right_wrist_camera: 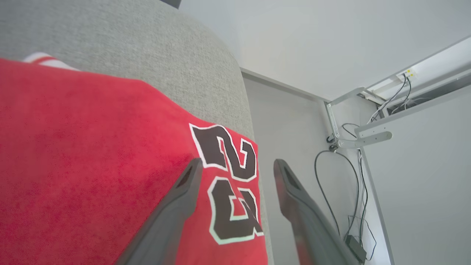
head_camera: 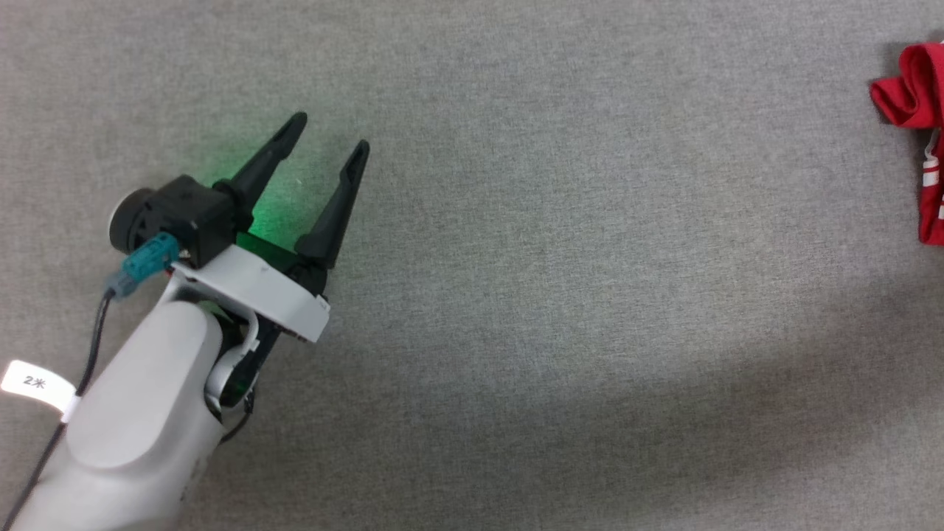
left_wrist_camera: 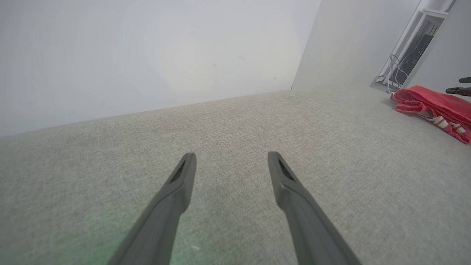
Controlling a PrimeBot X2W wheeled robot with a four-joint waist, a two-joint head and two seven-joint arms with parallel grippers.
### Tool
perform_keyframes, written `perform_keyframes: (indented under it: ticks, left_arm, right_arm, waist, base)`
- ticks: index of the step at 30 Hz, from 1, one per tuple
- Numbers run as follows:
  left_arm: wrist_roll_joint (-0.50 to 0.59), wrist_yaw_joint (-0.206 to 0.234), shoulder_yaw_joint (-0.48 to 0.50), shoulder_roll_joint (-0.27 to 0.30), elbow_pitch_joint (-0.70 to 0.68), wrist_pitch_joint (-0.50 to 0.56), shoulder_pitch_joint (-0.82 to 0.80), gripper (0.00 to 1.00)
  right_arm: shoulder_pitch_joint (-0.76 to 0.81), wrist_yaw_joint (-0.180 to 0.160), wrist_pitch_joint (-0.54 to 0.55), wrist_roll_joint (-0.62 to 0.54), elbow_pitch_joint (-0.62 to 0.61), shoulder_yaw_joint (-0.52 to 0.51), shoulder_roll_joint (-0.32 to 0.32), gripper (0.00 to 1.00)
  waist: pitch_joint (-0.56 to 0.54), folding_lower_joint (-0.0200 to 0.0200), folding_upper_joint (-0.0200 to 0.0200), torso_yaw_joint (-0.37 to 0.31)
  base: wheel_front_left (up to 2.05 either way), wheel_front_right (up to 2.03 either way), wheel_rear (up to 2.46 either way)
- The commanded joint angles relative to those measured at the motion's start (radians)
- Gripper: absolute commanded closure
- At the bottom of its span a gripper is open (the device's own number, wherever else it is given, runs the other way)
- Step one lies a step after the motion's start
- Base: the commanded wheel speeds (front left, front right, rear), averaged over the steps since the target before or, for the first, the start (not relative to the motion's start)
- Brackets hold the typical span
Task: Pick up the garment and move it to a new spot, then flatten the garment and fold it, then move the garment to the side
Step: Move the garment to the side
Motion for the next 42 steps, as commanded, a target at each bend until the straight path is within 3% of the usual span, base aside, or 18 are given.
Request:
perform_keyframes:
  ticks: [1, 12, 22, 29, 42]
  left_arm:
    - [-0.004, 0.002, 0.002, -0.001, 0.0, 0.001, 0.012, 0.0]
    - [-0.013, 0.002, 0.037, -0.015, 0.01, 0.001, 0.069, 0.0]
    - [-0.026, 0.002, 0.105, -0.038, 0.044, 0.001, 0.17, 0.0]
    - [-0.018, 0.002, 0.172, -0.041, 0.071, 0.001, 0.288, 0.0]
    - [-0.027, 0.002, 0.292, -0.01, 0.048, 0.001, 0.481, 0.0]
  right_arm:
    - [-0.006, -0.002, -0.009, -0.01, 0.0, 0.001, 0.005, 0.0]
    - [-0.006, -0.002, -0.137, 0.005, -0.022, -0.005, 0.096, 0.0]
    - [0.135, -0.002, -0.224, 0.086, -0.102, 0.031, 0.188, 0.0]
    - [0.323, -0.002, -0.227, 0.139, -0.263, 0.038, 0.232, 0.0]
    - [0.668, -0.002, -0.227, 0.129, -0.56, -0.073, 0.308, 0.0]
  waist:
    - [-0.007, 0.0, 0.0, 0.003]
    - [-0.1, 0.0, 0.0, 0.034]
    - [-0.25, 0.0, 0.0, 0.094]
    - [-0.358, 0.0, 0.0, 0.125]
    - [-0.474, 0.0, 0.0, 0.17]
  base:
    - [0.0, 0.0, 0.0]
    - [0.0, 0.0, 0.0]
    - [0.0, 0.0, 0.0]
    - [0.0, 0.0, 0.0]
    - [0.0, 0.0, 0.0]
